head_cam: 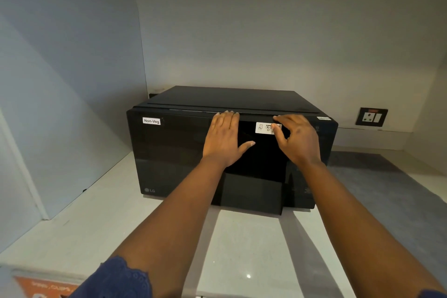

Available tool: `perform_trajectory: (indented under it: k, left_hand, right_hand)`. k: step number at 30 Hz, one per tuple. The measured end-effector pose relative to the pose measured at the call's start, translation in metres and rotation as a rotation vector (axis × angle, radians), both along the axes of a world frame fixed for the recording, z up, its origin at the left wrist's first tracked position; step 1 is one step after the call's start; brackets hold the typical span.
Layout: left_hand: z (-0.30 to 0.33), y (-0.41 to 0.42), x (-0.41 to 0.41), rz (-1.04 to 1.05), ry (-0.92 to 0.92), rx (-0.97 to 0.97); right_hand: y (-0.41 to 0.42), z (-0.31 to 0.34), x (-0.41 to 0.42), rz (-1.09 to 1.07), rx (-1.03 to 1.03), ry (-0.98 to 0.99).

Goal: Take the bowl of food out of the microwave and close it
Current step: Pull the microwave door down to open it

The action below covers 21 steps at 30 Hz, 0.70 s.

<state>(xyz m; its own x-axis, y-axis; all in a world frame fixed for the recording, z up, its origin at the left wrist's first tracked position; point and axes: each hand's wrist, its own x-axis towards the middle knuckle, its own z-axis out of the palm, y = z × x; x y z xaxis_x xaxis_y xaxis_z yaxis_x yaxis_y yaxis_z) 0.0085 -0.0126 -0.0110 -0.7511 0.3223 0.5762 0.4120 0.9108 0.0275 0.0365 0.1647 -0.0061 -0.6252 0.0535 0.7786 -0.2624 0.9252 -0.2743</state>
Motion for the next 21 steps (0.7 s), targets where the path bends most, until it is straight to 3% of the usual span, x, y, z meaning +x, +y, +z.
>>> perform_trajectory:
  k: [8, 21]
  left_hand:
    - [-0.001, -0.007, 0.017, -0.045, 0.011, 0.159]
    - [0.004, -0.023, 0.076, 0.026, 0.123, 0.504]
  right_hand:
    - [0.007, -0.002, 0.015, 0.14, -0.012, 0.067]
    - [-0.004, 0.013, 0.074, 0.666, -0.093, -0.057]
